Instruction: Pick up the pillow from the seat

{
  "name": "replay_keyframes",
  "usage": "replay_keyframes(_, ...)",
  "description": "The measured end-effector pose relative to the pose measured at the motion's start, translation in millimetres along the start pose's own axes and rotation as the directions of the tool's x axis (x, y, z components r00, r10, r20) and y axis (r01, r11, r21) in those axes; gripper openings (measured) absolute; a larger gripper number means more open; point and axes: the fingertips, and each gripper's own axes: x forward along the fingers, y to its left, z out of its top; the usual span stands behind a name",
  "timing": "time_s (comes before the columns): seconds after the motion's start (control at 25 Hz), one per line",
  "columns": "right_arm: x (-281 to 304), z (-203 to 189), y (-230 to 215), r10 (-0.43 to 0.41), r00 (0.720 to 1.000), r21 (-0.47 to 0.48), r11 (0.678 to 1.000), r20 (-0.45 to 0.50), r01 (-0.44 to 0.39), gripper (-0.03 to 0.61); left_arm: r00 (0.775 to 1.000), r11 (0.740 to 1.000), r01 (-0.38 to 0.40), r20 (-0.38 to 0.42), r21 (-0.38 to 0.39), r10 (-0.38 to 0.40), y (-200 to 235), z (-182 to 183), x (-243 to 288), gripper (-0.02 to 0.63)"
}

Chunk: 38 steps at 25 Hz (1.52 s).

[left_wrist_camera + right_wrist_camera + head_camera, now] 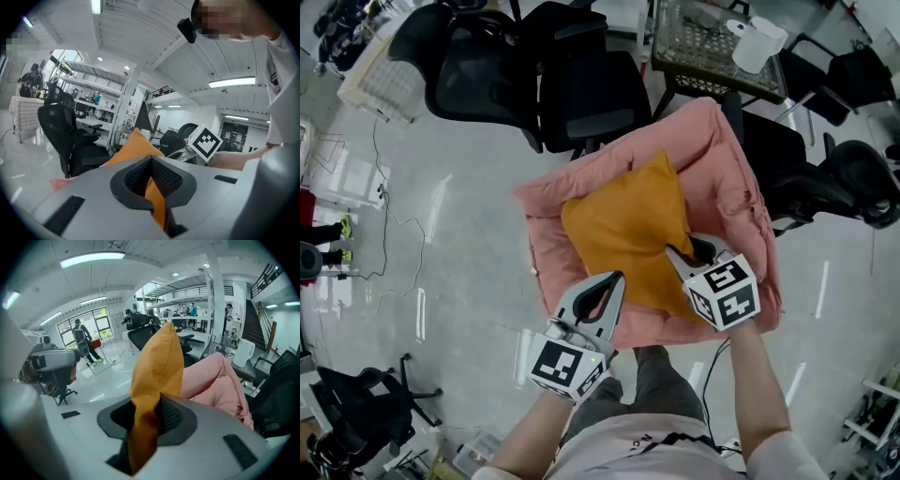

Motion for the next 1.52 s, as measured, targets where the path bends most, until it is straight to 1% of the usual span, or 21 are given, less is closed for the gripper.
replay_keyframes(0.2,-36.6,38.4,26.2,-0.02,0.999,-0.081,0.996,0.031,0.022,0.118,0.998,1.0,0.006,0.058,0.013,-0.006,-9.1,21.0,-27.8,0.011)
replay_keyframes(0.52,-99.6,98.3,57.6,-0.079,0.993,-0.203,0.974,0.089,0.096,0.115,0.988,0.999,0.009,0.153,0.052,-0.016,-24.1,72.2,-71.0,0.011)
replay_keyframes(0.92,-174.2,145.3,100.2,-0.064,0.987,-0.253,0.962,0.145,0.099,0.117,0.978,0.993,0.022,0.204,0.118,-0.046,-55.0,127.4,-126.8,0.011)
replay_keyframes(1.2,-218.6,165.1,143.2,-0.049,0.983,-0.285,0.953,0.179,0.1,0.117,0.967,0.988,0.035,0.246,0.149,-0.072,-83.3,150.2,-172.1,0.011)
replay_keyframes(1.52,-259.2,183.6,179.9,-0.049,0.972,-0.328,0.937,0.23,0.124,0.117,0.951,0.984,0.05,0.292,0.169,-0.099,-105.8,178.1,-205.5,0.011)
